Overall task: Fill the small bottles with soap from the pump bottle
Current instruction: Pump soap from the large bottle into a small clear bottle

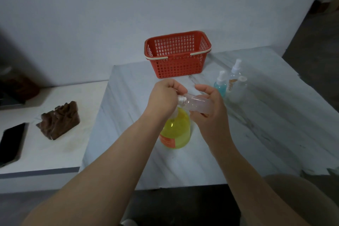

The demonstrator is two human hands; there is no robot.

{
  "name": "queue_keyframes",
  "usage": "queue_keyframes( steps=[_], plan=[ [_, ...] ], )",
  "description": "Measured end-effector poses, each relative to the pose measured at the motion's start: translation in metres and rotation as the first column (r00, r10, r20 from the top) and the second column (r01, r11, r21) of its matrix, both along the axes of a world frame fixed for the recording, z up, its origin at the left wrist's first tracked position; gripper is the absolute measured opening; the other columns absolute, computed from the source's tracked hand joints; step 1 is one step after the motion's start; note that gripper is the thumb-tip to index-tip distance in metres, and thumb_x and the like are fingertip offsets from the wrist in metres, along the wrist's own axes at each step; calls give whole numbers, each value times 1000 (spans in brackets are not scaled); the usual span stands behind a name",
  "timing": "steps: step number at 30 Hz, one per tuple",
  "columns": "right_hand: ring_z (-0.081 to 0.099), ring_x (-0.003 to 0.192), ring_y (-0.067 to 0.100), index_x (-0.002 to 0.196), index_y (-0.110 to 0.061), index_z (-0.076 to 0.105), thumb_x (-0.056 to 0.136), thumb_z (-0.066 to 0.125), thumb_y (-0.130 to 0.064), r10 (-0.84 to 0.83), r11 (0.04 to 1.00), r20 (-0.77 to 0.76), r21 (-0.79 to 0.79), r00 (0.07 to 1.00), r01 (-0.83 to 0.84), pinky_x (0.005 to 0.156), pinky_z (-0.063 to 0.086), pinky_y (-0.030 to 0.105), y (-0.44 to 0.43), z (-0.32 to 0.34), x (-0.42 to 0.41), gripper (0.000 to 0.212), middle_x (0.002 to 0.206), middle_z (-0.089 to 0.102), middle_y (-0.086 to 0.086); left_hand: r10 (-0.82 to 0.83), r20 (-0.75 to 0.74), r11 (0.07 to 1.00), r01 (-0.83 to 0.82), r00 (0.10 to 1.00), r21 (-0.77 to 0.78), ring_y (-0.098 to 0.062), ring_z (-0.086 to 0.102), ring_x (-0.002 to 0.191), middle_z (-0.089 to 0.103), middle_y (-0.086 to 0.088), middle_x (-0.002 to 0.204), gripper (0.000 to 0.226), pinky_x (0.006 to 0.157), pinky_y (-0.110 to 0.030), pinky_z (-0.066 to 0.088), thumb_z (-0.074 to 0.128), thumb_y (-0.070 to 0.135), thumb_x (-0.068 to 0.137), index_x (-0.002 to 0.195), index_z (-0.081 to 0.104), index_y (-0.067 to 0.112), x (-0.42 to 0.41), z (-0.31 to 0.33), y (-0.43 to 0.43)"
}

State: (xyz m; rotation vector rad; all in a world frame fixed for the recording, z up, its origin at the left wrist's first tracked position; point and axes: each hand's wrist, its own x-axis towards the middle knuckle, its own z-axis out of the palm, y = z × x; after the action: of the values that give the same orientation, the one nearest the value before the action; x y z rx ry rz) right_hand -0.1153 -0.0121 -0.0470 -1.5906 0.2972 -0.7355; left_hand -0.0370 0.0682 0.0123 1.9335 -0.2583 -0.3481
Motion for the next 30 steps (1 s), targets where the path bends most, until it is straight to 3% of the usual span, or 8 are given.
queue_keyframes(
  steps=[9,18,23,30],
  plan=[
    [57,72,-1,109,-24,53,60,57,-7,-4,1000,-14,1,1000,4,64,42,7,3,2,-4,52,85,59,-4,35,-35,999,-35,999,3,-22,56,72,63,-7,74,39,60,-27,43,30,-9,73,65,61,14,-1,-2,1],
    [56,69,0,113,-14,53,60,54,-3,5,1000,19,-29,1000,-5,64,43,10,2,10,-6,54,81,59,-3,-42,-72,998,44,997,35,-13,52,63,58,-3,66,35,53,-20,41,37,-12,79,65,58,12,-7,17,5],
    [57,76,4,115,-12,54,60,55,-5,-3,999,24,-45,1000,4,67,44,10,2,11,-7,56,88,59,0,3,-97,1000,-3,995,3,-13,50,61,57,-3,65,38,37,-13,32,33,-10,79,66,60,13,-7,18,5],
    [56,71,-6,112,-14,53,59,54,-6,-3,999,19,-32,1000,3,63,41,4,2,12,-9,53,85,58,-5,-50,-112,998,53,992,25,-10,50,61,57,-2,67,35,49,-15,37,40,-15,78,65,57,13,-9,17,1]
  ],
)
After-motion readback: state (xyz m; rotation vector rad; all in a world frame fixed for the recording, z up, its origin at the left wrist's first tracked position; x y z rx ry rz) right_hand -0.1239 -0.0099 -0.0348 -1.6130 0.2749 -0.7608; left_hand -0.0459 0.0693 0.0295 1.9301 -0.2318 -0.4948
